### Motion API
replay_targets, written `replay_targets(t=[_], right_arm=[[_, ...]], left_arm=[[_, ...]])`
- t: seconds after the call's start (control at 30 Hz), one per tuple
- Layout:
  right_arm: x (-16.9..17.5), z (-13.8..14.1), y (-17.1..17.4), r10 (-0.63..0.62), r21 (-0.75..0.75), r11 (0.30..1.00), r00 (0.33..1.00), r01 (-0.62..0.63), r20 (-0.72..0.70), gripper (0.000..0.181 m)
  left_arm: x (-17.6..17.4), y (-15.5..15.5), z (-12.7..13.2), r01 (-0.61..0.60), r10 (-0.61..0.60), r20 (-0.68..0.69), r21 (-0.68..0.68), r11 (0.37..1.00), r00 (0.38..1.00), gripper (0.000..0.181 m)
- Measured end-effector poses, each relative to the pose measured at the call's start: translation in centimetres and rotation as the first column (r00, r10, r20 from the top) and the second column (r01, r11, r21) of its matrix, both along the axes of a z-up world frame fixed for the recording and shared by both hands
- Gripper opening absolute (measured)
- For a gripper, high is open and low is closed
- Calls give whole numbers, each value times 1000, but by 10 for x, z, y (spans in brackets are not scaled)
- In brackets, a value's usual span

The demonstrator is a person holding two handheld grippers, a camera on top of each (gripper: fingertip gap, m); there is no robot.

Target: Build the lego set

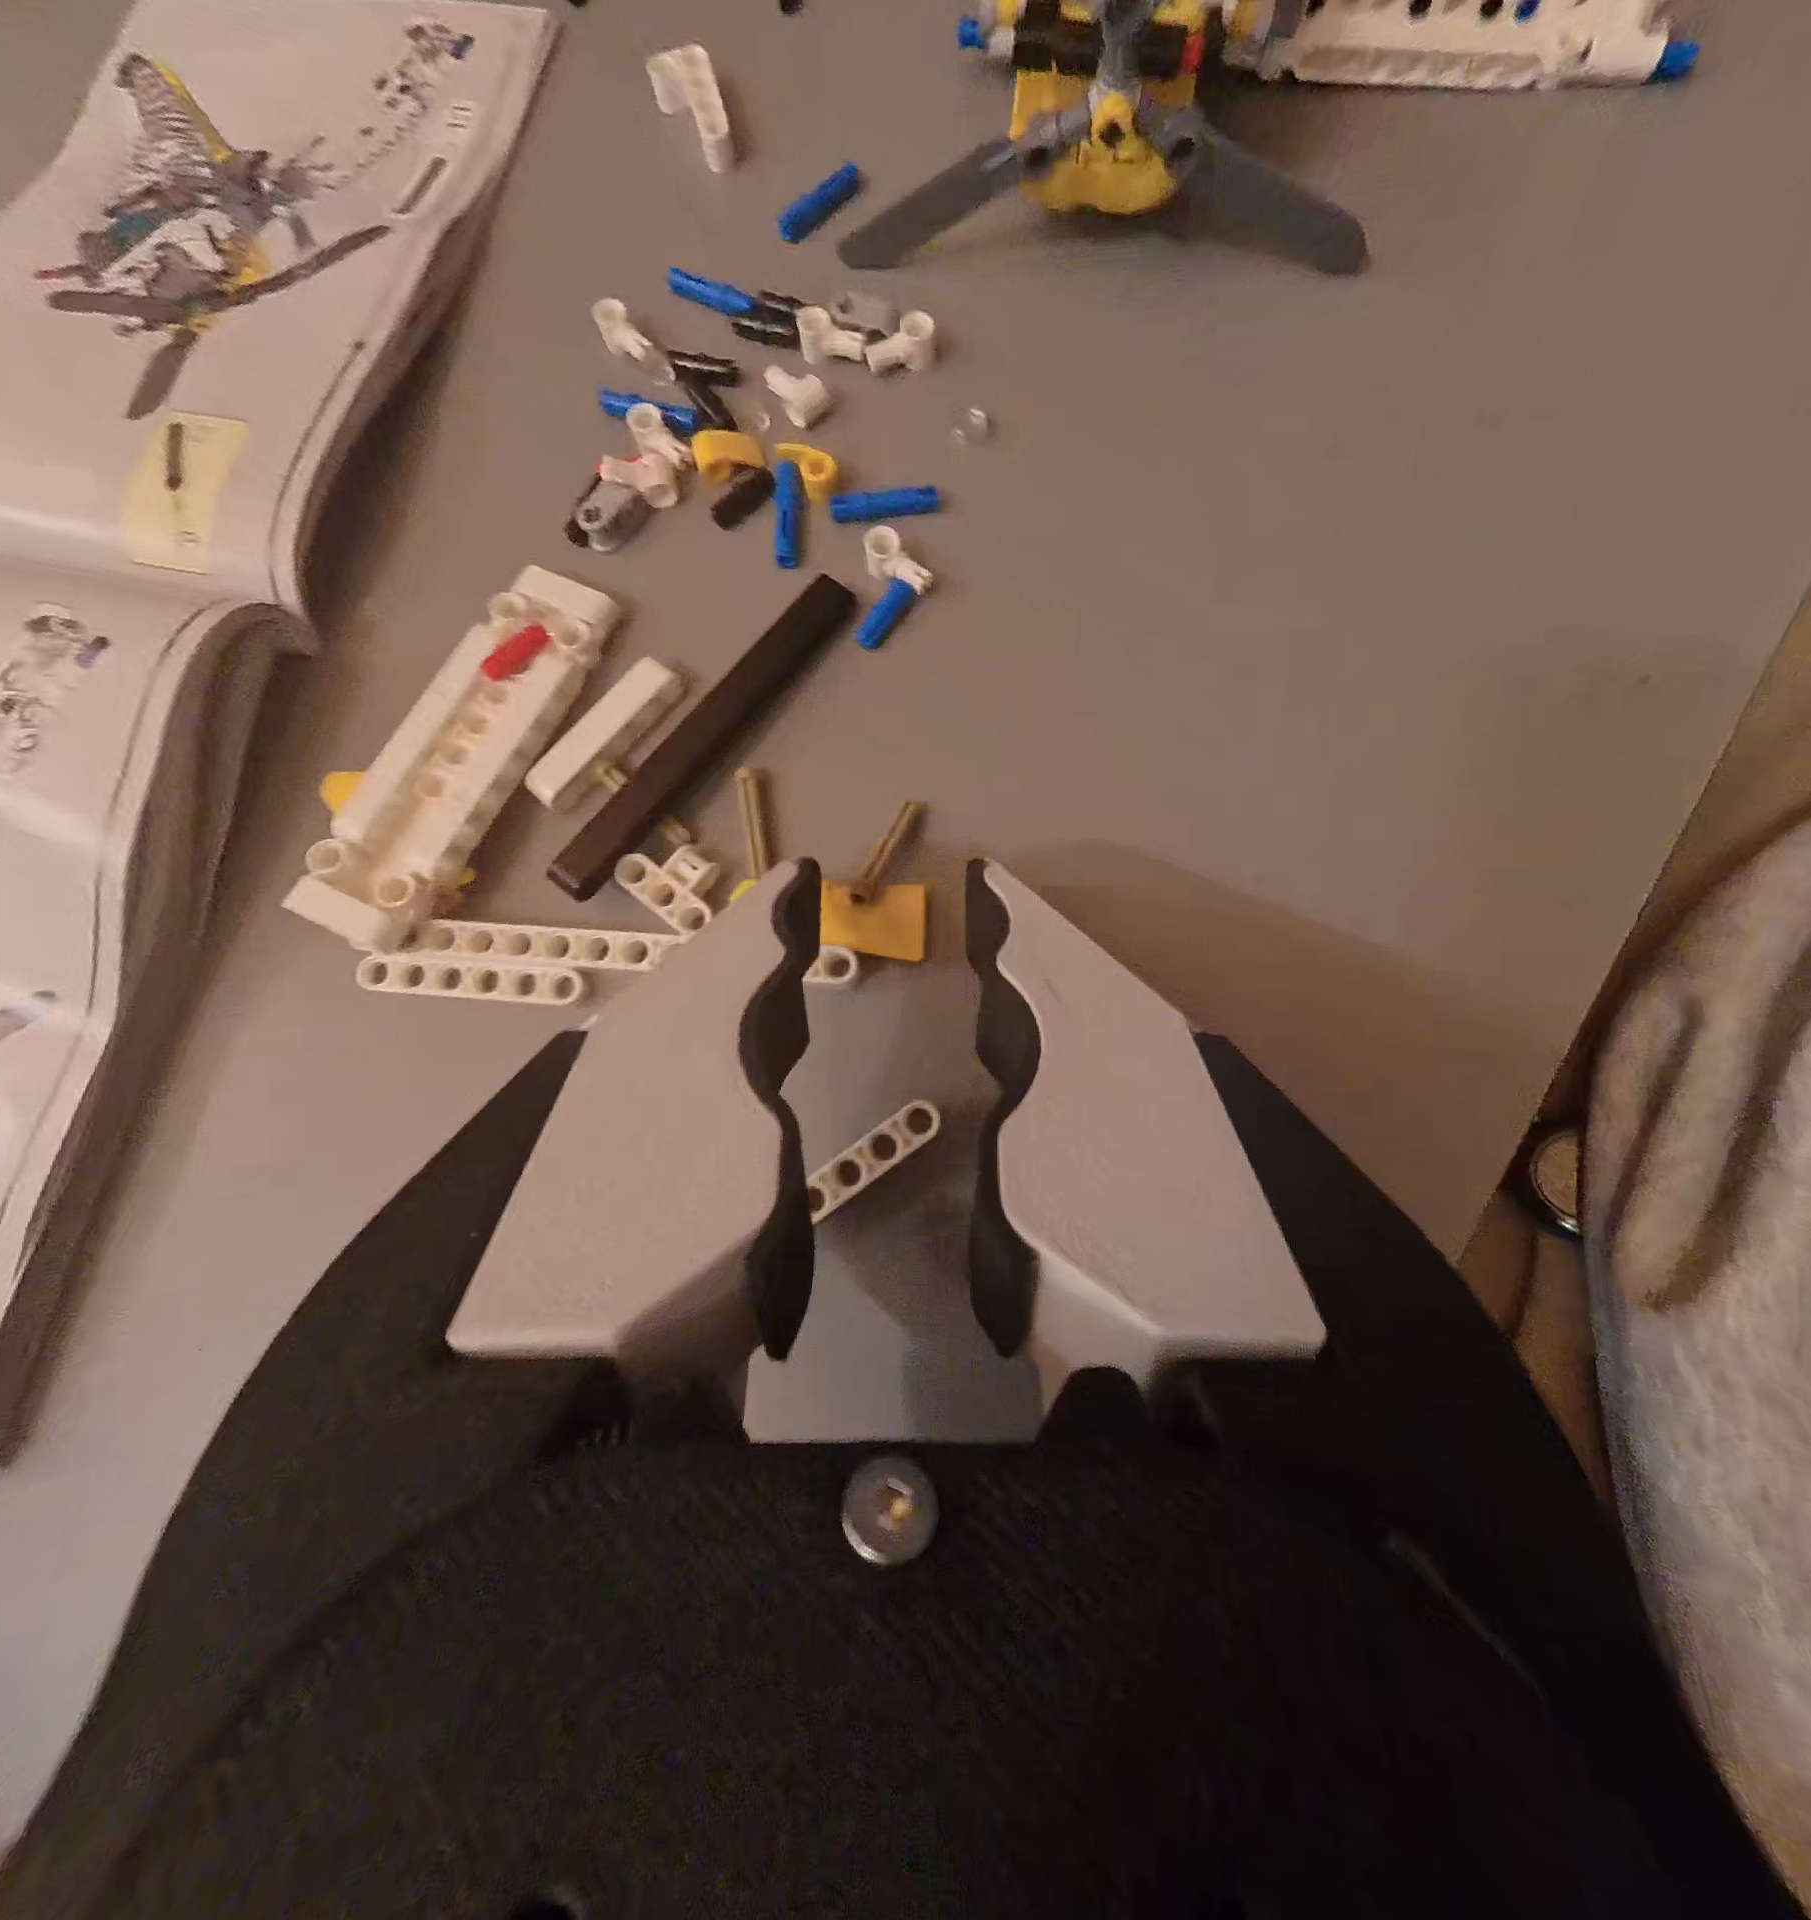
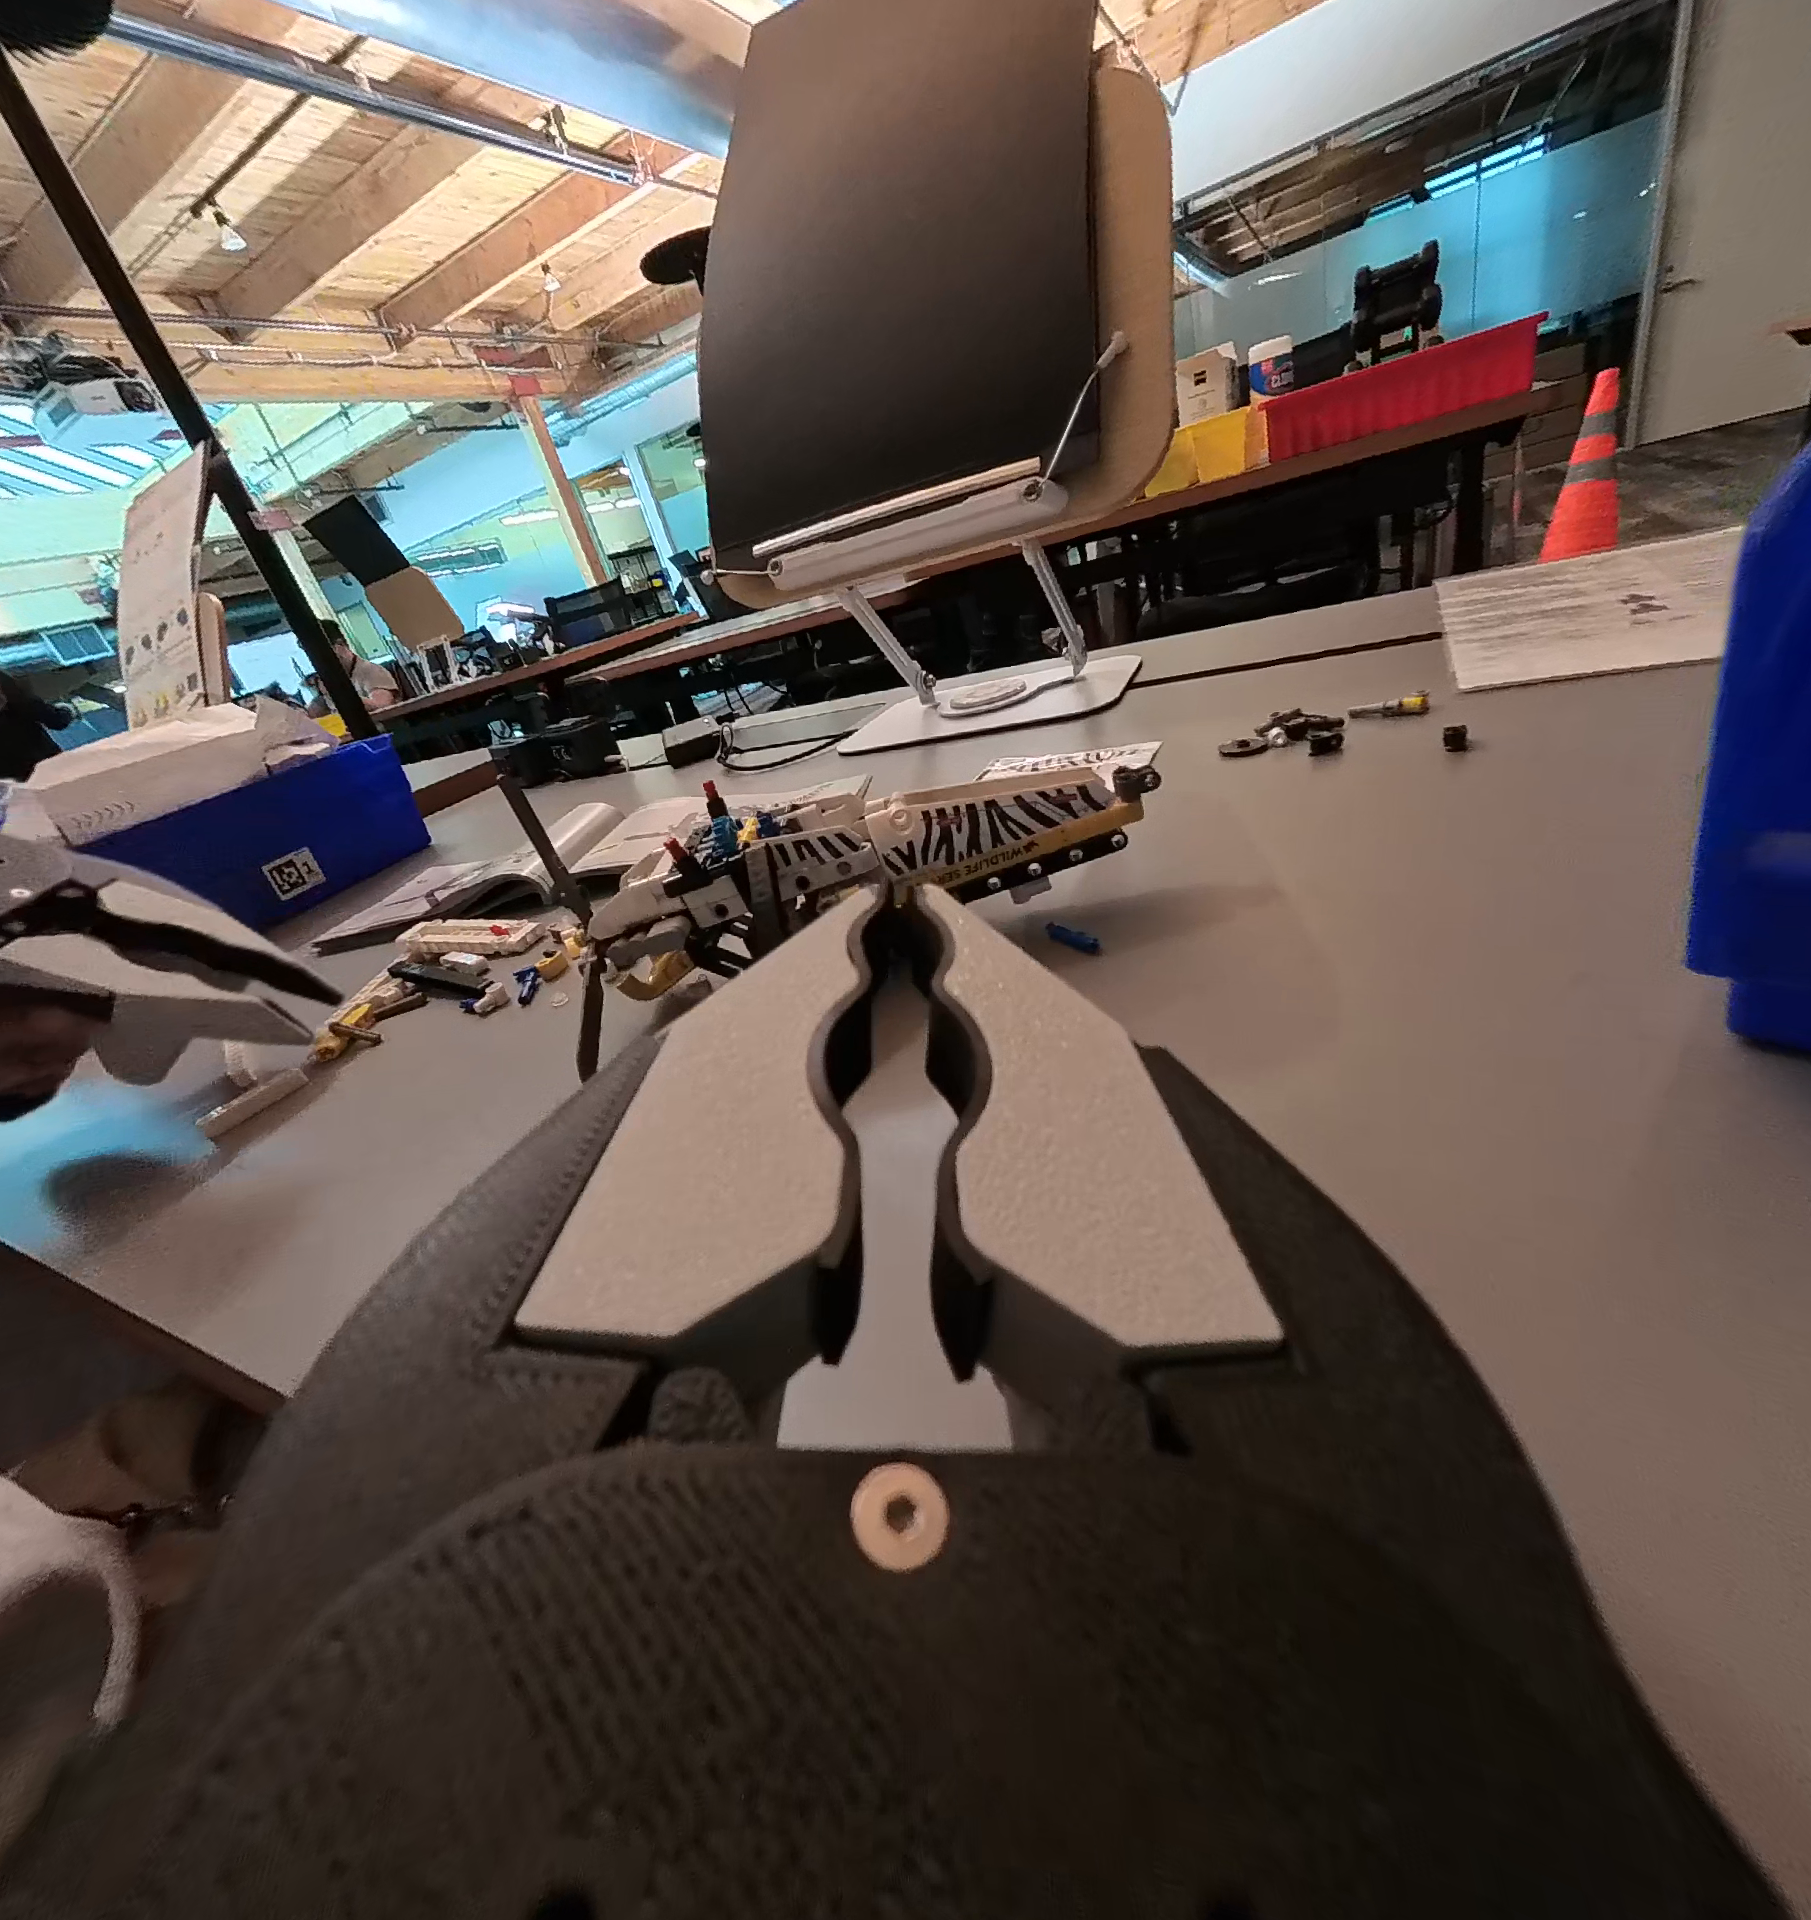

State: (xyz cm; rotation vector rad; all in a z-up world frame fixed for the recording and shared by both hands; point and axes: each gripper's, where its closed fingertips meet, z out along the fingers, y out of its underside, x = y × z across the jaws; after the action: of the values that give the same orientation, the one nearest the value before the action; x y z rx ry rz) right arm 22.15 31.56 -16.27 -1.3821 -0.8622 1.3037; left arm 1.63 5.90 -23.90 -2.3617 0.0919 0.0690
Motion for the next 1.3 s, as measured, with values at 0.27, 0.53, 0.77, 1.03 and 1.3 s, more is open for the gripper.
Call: replay_targets(t=[0.27,0.53,0.77,1.03,1.3], right_arm=[[-1,-1,0,0,1,1000,1000,0,9,1],[0,0,-1,4,3,1000,1000,-4,3,1],[0,0,-1,3,2,1000,1000,-3,4,1],[-5,50,-64,163,188,973,976,-134,-146,0],[-71,33,-185,493,270,814,857,-514,149,29]], left_arm=[[-3,5,-8,-41,42,30,-16,999,999,0],[-4,10,-1,-39,38,28,34,999,999,18],[1,12,-7,-48,48,66,-2,999,997,5],[33,28,41,40,-90,200,240,970,976,5],[103,42,74,162,-385,509,428,889,770,4]])
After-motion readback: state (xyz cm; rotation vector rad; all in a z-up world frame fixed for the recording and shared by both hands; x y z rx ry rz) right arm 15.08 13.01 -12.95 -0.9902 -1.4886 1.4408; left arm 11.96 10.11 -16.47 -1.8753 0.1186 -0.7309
